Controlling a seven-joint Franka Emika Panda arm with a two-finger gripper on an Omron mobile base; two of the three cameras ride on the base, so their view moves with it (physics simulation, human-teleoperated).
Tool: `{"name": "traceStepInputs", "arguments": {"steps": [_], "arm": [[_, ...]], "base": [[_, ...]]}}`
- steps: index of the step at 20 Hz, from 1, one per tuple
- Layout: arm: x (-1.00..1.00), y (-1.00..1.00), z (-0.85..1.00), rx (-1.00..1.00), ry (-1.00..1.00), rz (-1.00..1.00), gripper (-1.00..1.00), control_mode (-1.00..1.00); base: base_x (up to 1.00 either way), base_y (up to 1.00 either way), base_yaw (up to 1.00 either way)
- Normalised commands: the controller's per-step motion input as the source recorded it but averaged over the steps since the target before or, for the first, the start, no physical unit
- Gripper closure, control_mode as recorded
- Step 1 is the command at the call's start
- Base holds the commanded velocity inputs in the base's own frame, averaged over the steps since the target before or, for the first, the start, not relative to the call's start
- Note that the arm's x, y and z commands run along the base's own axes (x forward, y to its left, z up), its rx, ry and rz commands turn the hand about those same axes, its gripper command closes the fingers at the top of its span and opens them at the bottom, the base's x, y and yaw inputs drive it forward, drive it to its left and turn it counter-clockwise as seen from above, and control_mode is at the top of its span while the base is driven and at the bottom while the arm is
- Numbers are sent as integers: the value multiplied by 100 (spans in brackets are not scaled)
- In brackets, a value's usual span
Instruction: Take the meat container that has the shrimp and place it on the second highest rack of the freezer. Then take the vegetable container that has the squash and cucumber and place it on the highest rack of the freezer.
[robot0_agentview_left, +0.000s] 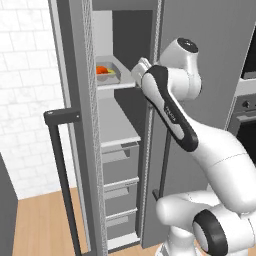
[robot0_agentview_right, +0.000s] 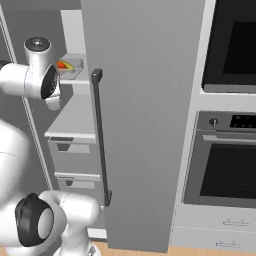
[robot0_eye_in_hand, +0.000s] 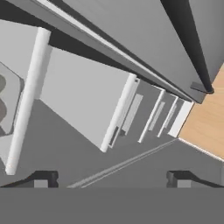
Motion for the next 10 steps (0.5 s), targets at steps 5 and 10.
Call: {"name": "traceStepInputs", "arguments": {"steps": [5,10], "arm": [[-100,-36,-51,-23,0,46,-100,-100],[-100,-48,-46,-31,0,49,-100,-100]], "base": [[0,0,0],[0,0,0]]}}
